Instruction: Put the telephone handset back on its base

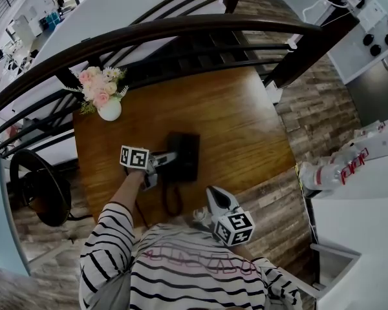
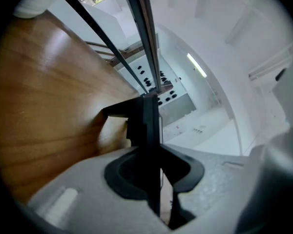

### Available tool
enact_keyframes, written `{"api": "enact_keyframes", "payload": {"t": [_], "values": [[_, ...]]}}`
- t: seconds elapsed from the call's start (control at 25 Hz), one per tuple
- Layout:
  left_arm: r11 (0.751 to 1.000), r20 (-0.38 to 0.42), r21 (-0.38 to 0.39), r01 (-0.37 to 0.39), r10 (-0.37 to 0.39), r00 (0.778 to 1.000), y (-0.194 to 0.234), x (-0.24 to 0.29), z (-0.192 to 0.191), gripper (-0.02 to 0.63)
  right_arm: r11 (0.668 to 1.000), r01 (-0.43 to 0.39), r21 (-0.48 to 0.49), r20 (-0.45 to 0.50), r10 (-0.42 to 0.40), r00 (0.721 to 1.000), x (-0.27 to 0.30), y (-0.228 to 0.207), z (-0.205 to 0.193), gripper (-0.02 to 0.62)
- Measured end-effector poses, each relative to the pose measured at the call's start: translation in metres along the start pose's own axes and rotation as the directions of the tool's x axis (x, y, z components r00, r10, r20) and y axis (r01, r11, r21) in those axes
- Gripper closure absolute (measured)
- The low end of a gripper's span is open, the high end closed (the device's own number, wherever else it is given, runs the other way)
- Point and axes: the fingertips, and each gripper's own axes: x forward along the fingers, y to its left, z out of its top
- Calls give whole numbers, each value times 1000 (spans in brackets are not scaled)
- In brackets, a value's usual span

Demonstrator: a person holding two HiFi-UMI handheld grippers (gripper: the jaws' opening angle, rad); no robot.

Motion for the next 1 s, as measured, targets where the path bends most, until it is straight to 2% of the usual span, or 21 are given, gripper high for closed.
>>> {"api": "enact_keyframes", "payload": {"t": [0.36,0.6,1.0], "values": [[1000,-3,3,30,-30,1000,-2,1,0,529,1000,1,7,-2,-1,1000,-1,0,-2,594],[999,-28,44,-2,3,1000,-3,2,-1,528,1000,-4,14,-5,4,1000,0,2,-2,594],[976,-5,144,-163,166,986,-1,-1,-1,520,1000,-11,15,-3,11,1000,-2,7,-6,594]]}}
